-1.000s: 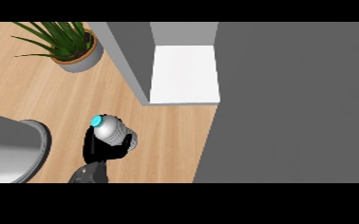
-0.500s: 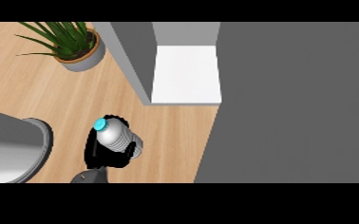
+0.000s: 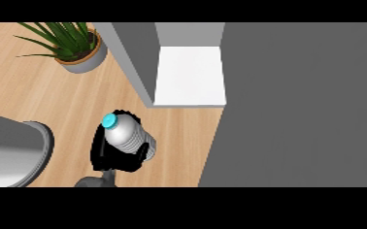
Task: Pick up the bottled water, place it into the cabinet and close the cabinet
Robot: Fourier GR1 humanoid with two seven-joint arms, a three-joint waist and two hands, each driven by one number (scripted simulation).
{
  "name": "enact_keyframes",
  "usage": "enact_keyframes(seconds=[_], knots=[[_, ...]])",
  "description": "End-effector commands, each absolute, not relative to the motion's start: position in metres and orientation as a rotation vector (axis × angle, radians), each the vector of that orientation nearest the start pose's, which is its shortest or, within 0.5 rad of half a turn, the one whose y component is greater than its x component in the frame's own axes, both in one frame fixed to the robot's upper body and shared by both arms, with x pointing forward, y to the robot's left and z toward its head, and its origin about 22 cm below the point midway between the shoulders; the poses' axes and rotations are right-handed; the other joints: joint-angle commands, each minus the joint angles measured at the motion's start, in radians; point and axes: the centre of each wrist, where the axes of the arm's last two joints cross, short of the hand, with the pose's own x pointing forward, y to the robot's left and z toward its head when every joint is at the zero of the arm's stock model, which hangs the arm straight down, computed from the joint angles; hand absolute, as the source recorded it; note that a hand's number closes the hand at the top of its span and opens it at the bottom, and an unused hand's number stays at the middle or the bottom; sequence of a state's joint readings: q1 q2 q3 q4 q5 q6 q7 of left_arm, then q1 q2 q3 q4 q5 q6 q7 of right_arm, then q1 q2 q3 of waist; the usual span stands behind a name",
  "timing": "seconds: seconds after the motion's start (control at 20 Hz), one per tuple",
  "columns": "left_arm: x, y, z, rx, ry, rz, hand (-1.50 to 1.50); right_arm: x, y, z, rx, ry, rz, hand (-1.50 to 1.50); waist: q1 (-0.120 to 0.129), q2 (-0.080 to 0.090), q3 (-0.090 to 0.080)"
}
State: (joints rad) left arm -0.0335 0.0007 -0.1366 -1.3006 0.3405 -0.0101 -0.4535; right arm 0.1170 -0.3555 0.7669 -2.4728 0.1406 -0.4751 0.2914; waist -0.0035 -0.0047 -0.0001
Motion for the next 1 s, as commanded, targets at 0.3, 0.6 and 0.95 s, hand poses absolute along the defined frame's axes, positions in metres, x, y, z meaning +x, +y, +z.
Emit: enact_keyframes(seconds=[0.3,0.6,0.95], knots=[[0.275,0.147,0.019,-0.318,-1.803,0.191,1.50,0.084,-0.160,0.166,0.276,-1.978,0.215,-1.50,-0.008,0.002,0.001],[0.296,0.131,0.041,-0.254,-1.813,0.163,1.50,0.086,-0.157,0.155,0.255,-1.980,0.202,-1.50,-0.010,0.003,0.000],[0.317,0.088,0.058,-0.181,-1.853,0.135,1.50,0.080,-0.171,0.189,0.269,-1.994,0.202,-1.50,-0.019,0.005,-0.001]])
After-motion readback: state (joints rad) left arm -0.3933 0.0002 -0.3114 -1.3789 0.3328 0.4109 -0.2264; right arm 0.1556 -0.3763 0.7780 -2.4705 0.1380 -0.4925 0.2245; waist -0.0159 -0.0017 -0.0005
